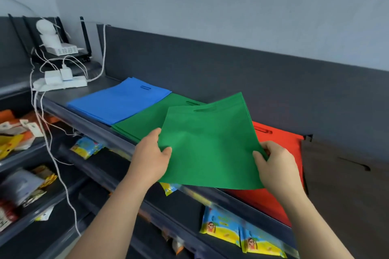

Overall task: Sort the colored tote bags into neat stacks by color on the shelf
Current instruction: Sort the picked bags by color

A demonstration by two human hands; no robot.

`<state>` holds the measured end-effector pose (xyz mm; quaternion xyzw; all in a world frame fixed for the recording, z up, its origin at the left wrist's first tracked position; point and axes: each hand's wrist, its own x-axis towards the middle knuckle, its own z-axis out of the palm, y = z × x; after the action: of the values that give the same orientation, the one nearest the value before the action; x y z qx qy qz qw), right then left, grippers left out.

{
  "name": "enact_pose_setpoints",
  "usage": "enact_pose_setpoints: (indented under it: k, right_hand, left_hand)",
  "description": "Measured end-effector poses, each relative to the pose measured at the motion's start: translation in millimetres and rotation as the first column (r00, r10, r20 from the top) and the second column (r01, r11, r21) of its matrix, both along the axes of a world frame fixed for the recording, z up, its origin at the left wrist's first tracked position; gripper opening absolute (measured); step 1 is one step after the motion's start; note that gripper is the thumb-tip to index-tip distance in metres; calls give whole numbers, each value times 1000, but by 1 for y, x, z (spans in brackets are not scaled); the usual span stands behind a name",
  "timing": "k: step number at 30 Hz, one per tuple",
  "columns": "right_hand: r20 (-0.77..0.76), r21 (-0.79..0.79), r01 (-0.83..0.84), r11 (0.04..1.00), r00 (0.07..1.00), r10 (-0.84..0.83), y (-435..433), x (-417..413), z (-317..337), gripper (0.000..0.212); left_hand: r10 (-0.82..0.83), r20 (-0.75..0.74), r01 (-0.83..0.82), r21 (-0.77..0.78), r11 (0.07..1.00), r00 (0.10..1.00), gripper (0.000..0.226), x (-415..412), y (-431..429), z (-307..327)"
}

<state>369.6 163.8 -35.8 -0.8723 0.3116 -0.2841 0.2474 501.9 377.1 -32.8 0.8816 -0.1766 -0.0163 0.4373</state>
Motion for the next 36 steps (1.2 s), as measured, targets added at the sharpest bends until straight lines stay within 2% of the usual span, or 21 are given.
enact_pose_setpoints:
  k: [10, 18, 24, 28, 31, 36]
  right_hand:
    - [-51, 11, 87, 996, 995, -86, 40, 90, -10, 9]
    - [-170, -2, 239, 971, 957, -236, 84, 135, -21, 36]
    - [-334, -215, 300, 929, 871, -359, 107, 154, -29, 35]
    - [-410, -290, 333, 897, 804, -431, 115, 159, -32, 38]
    - [-371, -312, 338, 888, 817, -442, 116, 155, -30, 39]
    - [-226, -311, 348, 884, 877, -425, 112, 132, -26, 33]
  left_hand:
    - [-78, 22, 76, 73, 994, 997, 62, 121, 18, 0]
    - [-245, 30, 232, 225, 946, 969, 60, 199, 25, 0]
    - [-285, 59, 246, 357, 901, 957, 56, 225, 31, -8]
    - [-337, 122, 244, 475, 846, 934, 38, 234, 34, -18]
    - [-399, 253, 221, 525, 822, 881, 42, 236, 33, -21]
    - [-490, 407, 333, 399, 854, 771, 43, 211, 21, -14]
